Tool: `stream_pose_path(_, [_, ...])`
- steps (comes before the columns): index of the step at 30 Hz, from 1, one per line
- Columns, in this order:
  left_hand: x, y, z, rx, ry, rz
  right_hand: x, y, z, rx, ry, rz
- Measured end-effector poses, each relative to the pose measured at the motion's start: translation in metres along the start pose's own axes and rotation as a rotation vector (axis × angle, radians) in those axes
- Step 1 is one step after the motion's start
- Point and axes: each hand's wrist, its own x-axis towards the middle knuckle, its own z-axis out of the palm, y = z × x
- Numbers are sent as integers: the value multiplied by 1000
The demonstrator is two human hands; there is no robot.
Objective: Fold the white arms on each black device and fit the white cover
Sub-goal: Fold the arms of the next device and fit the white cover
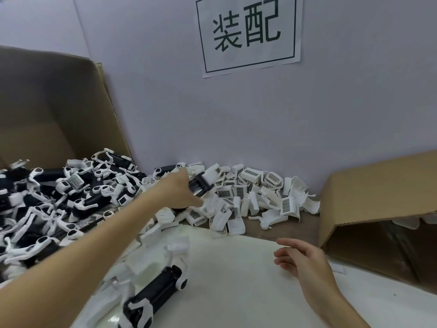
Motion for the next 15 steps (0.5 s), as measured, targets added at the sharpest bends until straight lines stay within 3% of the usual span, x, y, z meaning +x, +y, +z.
stream_pose_path(3, [-25,29,25,-604,20,-34,-2,1,1,-52,-6,-35])
stream_pose_path(8, [-62,69,124,-1302,33,-173,-5,2,3,-180,-17,-108])
stream_pose_path(15, [-61,105,170,-1689,63,-306,-12,4,10,-460,-95,-369])
